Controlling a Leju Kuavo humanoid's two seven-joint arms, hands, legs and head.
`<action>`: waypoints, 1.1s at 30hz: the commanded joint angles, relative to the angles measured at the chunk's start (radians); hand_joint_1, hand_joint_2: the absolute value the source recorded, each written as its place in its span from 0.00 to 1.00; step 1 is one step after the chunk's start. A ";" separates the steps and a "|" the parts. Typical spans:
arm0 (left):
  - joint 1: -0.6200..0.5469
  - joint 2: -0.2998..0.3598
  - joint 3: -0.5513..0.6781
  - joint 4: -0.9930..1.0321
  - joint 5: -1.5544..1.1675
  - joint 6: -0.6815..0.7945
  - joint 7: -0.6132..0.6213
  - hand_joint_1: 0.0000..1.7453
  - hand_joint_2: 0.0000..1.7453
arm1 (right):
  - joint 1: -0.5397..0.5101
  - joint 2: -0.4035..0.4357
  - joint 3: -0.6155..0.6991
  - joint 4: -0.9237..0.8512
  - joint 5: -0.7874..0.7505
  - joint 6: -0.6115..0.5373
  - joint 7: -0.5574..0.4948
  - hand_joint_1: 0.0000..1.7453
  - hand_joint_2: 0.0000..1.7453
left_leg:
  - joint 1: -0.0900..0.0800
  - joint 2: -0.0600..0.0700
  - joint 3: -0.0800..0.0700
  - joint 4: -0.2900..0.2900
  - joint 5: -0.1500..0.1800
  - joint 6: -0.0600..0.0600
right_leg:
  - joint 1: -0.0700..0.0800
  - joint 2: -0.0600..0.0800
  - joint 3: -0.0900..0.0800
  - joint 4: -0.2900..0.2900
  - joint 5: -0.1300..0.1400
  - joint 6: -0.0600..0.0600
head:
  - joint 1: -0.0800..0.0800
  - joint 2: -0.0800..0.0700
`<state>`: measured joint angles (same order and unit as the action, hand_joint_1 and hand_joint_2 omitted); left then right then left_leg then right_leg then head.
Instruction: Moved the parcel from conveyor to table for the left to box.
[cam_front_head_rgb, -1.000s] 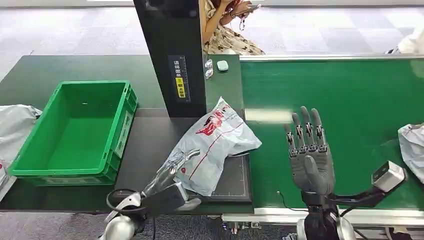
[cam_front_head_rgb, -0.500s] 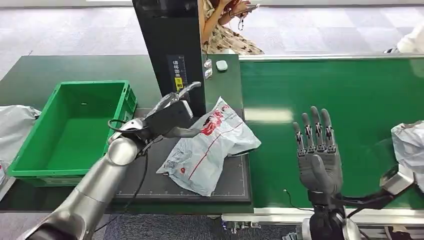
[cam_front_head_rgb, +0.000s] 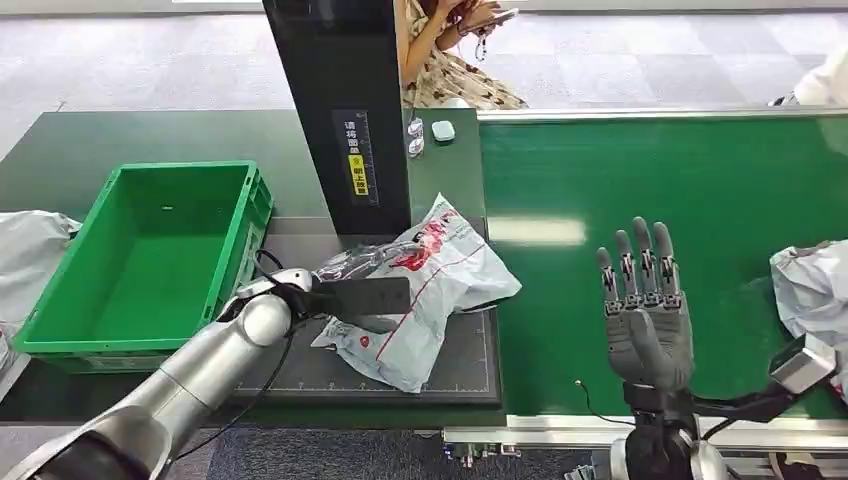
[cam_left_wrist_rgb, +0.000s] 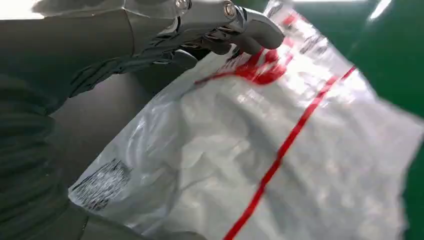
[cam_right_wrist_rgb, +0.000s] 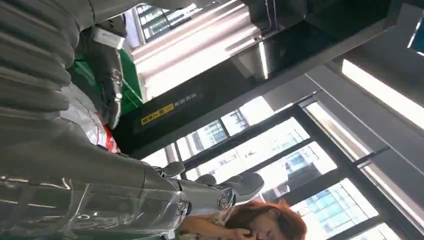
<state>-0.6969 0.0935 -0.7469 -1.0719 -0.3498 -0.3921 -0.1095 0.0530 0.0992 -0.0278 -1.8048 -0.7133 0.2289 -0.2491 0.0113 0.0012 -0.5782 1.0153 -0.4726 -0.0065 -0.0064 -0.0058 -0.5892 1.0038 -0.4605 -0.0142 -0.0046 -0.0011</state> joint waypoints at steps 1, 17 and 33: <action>-0.025 0.113 -0.166 0.060 0.025 -0.009 -0.010 0.00 1.00 | -0.013 0.001 -0.017 0.055 -0.005 -0.017 0.000 0.00 1.00 | 0.000 0.001 0.002 -0.001 0.000 0.000 | 0.000 0.001 0.002 -0.001 0.000 0.000 | 0.000 0.000; -0.024 0.065 -0.338 0.215 0.021 0.009 -0.053 0.00 1.00 | 0.018 -0.026 0.012 0.015 0.007 -0.035 -0.015 0.00 1.00 | -0.001 -0.001 0.005 -0.003 0.001 0.000 | -0.001 0.000 0.005 -0.003 0.000 0.001 | 0.000 0.000; 0.013 0.057 -0.284 0.231 0.009 0.172 -0.076 1.00 1.00 | 0.045 -0.019 -0.001 0.016 0.011 -0.034 -0.014 0.00 1.00 | -0.001 0.000 0.008 -0.004 0.000 0.000 | -0.001 0.000 0.009 -0.004 0.001 0.001 | 0.000 0.000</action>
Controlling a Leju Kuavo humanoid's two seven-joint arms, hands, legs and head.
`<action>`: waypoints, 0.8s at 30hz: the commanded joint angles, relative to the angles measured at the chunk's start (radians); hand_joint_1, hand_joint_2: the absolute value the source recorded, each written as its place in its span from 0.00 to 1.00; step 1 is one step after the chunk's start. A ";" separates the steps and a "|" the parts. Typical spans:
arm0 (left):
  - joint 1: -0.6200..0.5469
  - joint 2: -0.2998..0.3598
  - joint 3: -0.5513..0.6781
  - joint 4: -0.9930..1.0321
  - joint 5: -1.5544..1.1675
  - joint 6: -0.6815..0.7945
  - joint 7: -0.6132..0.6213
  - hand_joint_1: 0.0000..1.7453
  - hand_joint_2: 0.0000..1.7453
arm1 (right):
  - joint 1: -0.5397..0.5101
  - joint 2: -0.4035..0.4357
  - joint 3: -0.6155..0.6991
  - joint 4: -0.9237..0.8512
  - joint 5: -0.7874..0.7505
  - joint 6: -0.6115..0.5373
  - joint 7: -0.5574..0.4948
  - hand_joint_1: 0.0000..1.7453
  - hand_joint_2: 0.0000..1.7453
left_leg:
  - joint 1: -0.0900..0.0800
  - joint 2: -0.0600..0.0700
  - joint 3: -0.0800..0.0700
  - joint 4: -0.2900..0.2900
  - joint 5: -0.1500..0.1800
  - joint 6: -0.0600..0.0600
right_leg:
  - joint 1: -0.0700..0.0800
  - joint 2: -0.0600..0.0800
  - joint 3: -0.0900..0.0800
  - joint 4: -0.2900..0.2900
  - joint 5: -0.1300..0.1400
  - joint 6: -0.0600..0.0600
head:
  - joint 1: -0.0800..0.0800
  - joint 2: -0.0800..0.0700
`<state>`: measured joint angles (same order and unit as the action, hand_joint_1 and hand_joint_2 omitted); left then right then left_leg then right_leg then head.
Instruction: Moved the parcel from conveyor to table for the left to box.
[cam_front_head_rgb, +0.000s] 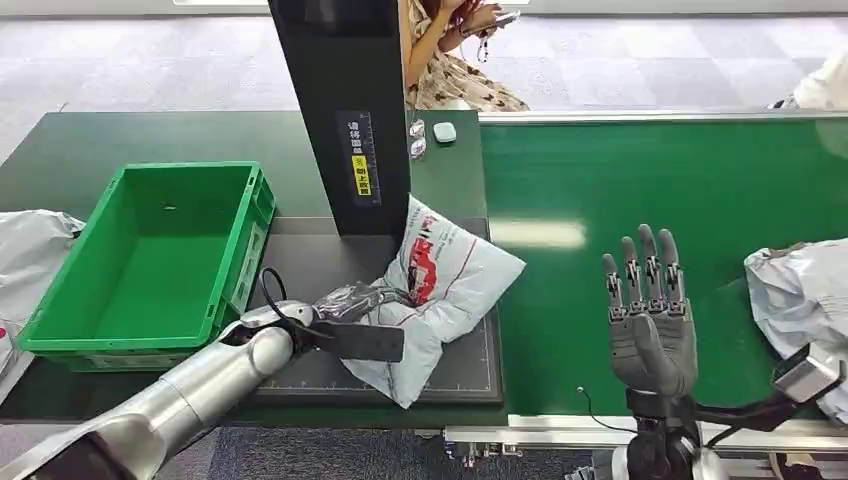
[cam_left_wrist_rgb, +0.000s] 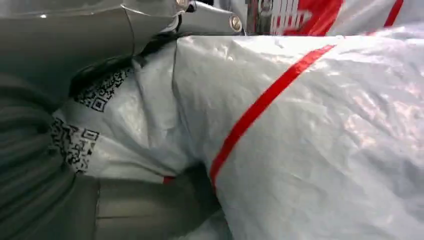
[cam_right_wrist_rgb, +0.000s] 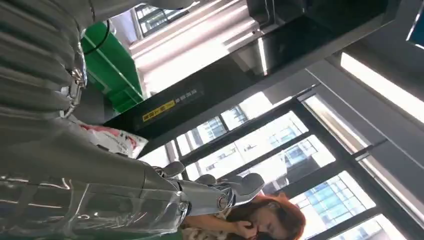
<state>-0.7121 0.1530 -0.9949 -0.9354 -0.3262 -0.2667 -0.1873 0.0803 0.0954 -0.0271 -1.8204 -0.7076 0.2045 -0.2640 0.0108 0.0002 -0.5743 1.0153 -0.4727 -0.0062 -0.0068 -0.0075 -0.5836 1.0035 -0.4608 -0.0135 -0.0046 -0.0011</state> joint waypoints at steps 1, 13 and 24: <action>0.031 -0.005 -0.021 0.091 -0.011 0.065 0.000 1.00 1.00 | 0.023 -0.011 -0.006 0.027 0.008 -0.010 0.002 0.00 1.00 | 0.000 0.001 0.003 -0.002 0.000 0.000 | 0.000 0.001 0.003 -0.002 0.000 0.000 | 0.000 0.000; 0.089 0.008 0.152 0.005 0.076 0.204 -0.022 1.00 1.00 | 0.072 0.007 -0.037 -0.021 0.023 -0.018 0.004 0.00 1.00 | 0.000 0.002 0.003 -0.002 0.000 0.000 | 0.000 0.003 0.001 -0.002 0.000 0.000 | 0.000 0.000; 0.495 0.071 0.680 -0.639 0.112 0.410 -0.057 1.00 1.00 | 0.168 0.023 -0.084 -0.102 0.033 -0.031 0.002 0.00 1.00 | 0.001 0.007 -0.001 -0.001 -0.002 -0.001 | 0.001 0.008 -0.004 -0.001 -0.001 -0.001 | -0.001 0.000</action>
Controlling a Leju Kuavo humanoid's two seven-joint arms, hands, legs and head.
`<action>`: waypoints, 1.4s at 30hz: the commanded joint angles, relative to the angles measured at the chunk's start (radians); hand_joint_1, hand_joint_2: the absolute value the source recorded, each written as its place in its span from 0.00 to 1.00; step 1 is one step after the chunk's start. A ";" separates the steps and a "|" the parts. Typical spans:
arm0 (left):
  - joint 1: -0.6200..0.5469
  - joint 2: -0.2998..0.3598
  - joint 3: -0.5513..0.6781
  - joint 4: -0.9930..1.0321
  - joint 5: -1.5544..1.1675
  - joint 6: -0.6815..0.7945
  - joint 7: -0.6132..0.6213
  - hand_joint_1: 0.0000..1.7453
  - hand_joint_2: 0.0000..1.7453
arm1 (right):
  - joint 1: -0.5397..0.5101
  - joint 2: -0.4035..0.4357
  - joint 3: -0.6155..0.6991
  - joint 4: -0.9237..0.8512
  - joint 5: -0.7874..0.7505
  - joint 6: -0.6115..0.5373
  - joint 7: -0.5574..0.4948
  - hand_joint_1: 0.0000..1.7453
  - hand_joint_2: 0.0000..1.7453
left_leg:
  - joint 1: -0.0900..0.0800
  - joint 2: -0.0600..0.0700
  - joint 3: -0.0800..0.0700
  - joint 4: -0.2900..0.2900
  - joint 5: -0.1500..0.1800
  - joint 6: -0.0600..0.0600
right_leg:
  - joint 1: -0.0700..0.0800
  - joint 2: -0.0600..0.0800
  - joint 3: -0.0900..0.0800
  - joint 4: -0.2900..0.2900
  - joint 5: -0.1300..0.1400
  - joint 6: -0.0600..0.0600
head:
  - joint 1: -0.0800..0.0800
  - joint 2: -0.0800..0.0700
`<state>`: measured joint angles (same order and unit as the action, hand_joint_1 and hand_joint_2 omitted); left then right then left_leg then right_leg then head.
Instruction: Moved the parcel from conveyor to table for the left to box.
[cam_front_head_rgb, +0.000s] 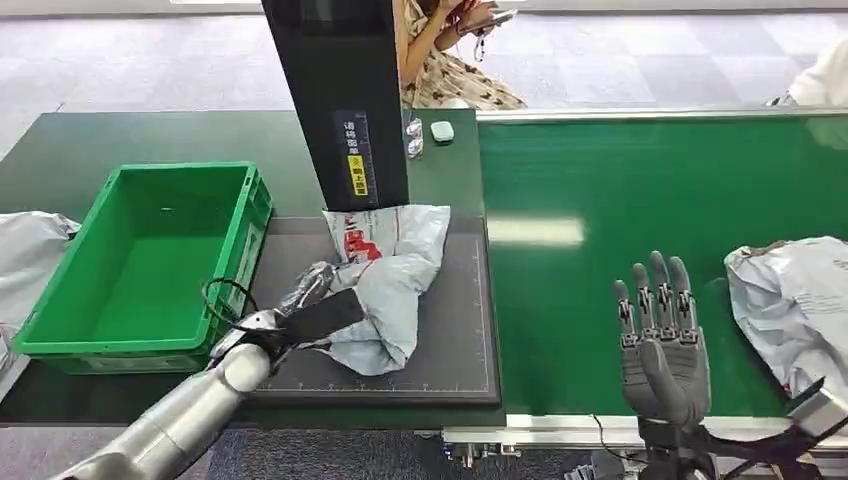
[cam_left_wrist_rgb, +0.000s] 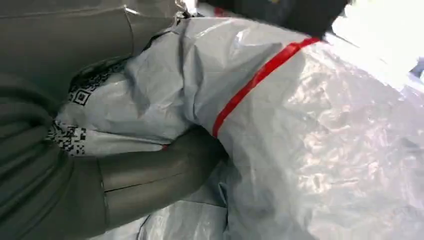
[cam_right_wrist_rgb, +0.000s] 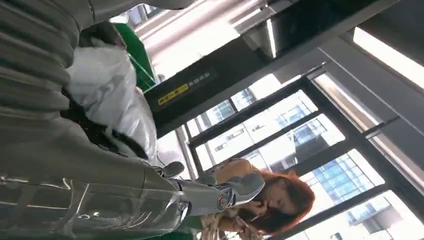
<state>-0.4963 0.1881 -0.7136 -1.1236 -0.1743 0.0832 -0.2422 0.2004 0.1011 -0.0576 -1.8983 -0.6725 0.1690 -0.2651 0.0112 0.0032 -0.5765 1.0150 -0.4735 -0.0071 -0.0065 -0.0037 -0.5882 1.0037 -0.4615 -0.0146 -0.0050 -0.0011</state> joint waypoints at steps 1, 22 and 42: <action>0.321 0.017 0.457 -0.502 -0.046 0.088 -0.008 1.00 1.00 | 0.054 0.016 -0.053 -0.021 -0.004 0.010 0.002 0.00 1.00 | 0.000 0.003 0.002 -0.001 -0.002 0.000 | 0.000 0.003 0.001 -0.001 -0.001 0.000 | 0.001 0.000; 0.427 -0.100 0.960 -0.677 -0.123 0.198 -0.020 1.00 1.00 | 0.052 0.063 -0.028 -0.014 0.018 0.078 0.032 0.00 1.00 | 0.001 0.003 -0.003 -0.001 -0.002 -0.001 | 0.001 0.003 -0.003 -0.001 0.000 0.000 | 0.000 0.000; -0.119 0.128 0.751 0.243 -0.736 0.006 0.311 1.00 1.00 | -0.051 0.044 -0.032 0.063 0.006 0.087 0.066 0.00 1.00 | 0.000 -0.001 -0.002 -0.002 0.003 -0.002 | 0.000 -0.001 -0.002 -0.001 0.003 -0.002 | 0.000 0.000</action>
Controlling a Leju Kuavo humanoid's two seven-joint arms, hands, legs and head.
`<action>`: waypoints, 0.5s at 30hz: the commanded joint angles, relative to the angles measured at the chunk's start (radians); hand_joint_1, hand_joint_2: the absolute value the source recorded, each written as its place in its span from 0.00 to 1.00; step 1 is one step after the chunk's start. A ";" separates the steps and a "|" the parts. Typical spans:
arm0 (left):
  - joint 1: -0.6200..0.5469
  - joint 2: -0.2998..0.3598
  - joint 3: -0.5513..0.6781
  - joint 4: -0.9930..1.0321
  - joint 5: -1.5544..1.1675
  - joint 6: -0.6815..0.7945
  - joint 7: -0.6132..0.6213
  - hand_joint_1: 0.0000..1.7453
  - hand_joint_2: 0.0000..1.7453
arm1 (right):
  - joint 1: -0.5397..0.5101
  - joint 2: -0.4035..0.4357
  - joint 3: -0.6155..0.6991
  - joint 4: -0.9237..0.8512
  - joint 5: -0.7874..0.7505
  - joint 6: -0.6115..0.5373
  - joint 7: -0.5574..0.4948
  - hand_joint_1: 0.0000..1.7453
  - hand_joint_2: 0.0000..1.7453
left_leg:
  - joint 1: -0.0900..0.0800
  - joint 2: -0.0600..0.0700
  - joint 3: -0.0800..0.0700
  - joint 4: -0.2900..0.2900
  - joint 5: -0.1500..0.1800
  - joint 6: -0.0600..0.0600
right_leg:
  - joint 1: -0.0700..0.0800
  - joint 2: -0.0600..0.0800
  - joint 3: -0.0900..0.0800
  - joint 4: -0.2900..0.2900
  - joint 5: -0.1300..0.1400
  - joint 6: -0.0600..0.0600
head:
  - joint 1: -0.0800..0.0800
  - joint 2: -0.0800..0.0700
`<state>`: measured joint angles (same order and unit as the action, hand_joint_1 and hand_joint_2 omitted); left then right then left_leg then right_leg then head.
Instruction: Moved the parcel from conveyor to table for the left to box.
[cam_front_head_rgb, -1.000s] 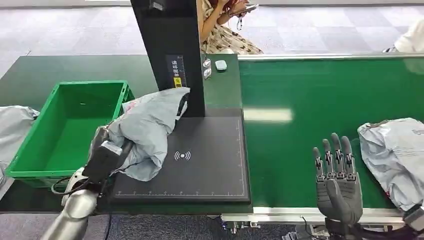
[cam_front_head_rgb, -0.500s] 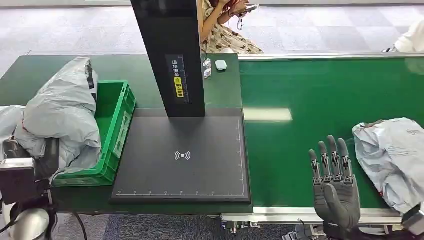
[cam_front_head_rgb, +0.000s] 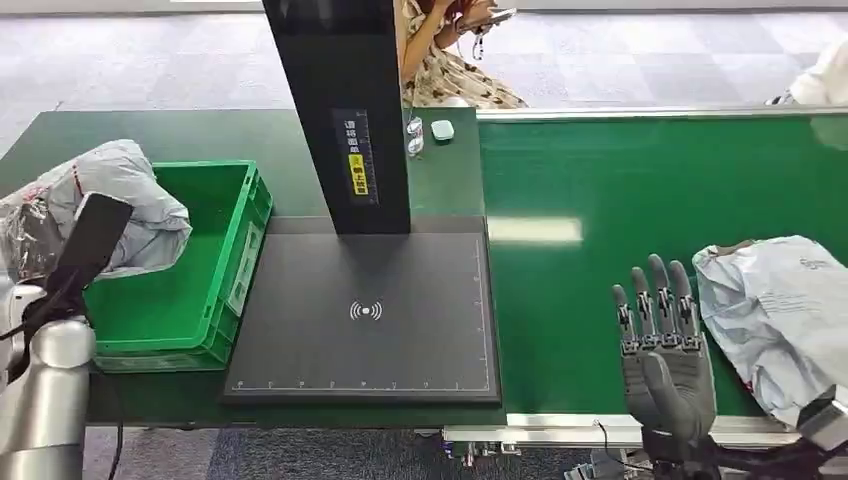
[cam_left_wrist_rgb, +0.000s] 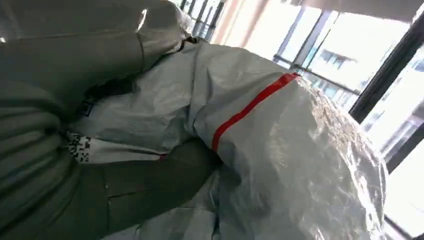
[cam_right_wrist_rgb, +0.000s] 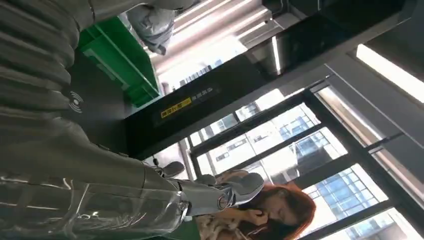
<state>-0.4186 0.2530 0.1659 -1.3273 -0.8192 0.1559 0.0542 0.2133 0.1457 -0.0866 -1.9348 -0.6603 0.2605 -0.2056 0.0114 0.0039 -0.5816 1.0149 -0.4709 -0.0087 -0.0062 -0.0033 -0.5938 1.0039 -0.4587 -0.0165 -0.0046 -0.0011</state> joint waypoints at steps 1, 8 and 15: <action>-0.203 0.062 -0.132 0.458 -0.092 -0.071 0.014 1.00 1.00 | -0.068 0.000 -0.002 0.102 -0.005 -0.006 0.007 0.00 1.00 | 0.000 -0.002 0.004 -0.003 0.001 0.000 | 0.000 -0.002 0.005 -0.003 0.000 0.000 | 0.000 0.000; -0.178 0.069 -0.168 0.395 0.009 -0.136 -0.050 0.34 1.00 | -0.048 -0.007 -0.008 0.083 -0.003 -0.024 0.001 0.00 1.00 | 0.001 -0.001 0.002 -0.001 0.000 0.000 | 0.001 0.000 0.003 -0.002 0.000 0.000 | 0.000 0.000; -0.074 0.046 -0.129 0.203 0.120 -0.091 -0.084 0.00 1.00 | -0.023 -0.002 -0.011 0.060 0.000 -0.037 -0.006 0.00 1.00 | 0.000 0.001 0.001 -0.001 0.000 0.000 | 0.000 0.002 0.001 -0.001 0.000 0.000 | 0.000 0.000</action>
<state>-0.5419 0.3212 0.0416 -1.0121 -0.7976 0.0256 0.0061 0.1776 0.1457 -0.0866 -1.9005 -0.6626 0.2426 -0.2068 0.0114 0.0056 -0.5823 1.0150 -0.4712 -0.0087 -0.0063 -0.0012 -0.5948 1.0041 -0.4586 -0.0164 -0.0046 -0.0011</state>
